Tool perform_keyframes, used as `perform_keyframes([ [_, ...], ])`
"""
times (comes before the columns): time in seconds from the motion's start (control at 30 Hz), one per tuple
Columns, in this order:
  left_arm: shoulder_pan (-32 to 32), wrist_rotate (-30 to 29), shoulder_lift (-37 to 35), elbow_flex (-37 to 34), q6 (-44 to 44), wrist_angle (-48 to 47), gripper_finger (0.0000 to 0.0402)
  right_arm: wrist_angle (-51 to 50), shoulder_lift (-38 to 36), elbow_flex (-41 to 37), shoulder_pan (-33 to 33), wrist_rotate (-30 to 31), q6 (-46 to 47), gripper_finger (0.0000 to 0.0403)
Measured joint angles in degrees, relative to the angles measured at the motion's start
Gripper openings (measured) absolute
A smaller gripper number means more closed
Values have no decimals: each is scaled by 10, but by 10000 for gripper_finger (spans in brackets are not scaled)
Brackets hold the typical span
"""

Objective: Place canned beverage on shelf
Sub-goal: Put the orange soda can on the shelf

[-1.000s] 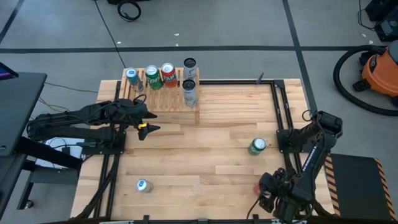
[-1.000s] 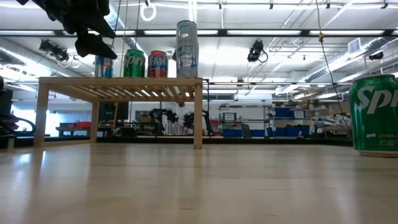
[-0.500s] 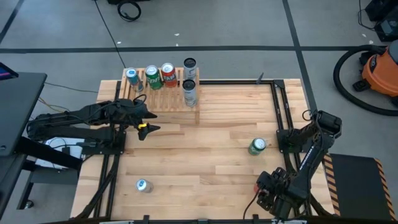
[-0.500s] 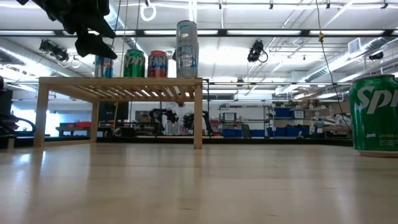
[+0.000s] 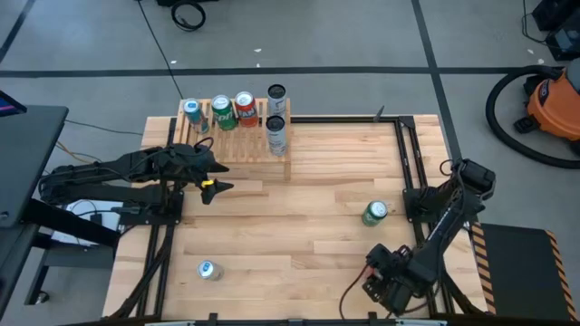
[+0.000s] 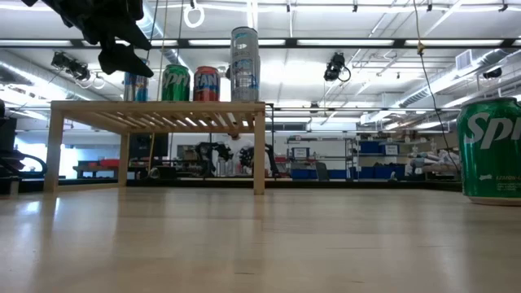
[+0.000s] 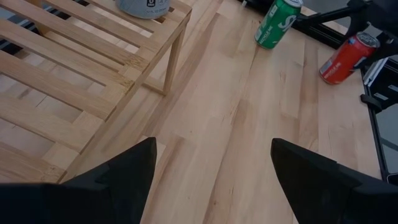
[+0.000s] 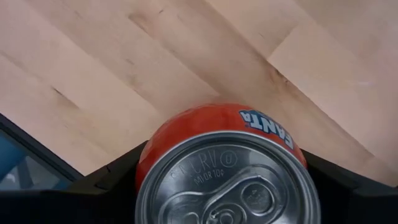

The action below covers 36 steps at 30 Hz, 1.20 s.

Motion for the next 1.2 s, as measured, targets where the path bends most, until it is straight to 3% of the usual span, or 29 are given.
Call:
perform_keyframes([
  [0.7,1,0,0,0,-7,-4,318,-18,1,140,-226,-3,-300,307],
  [1.2,1,0,0,0,14,-4,318,15,1,220,-345,10,-505,307],
])
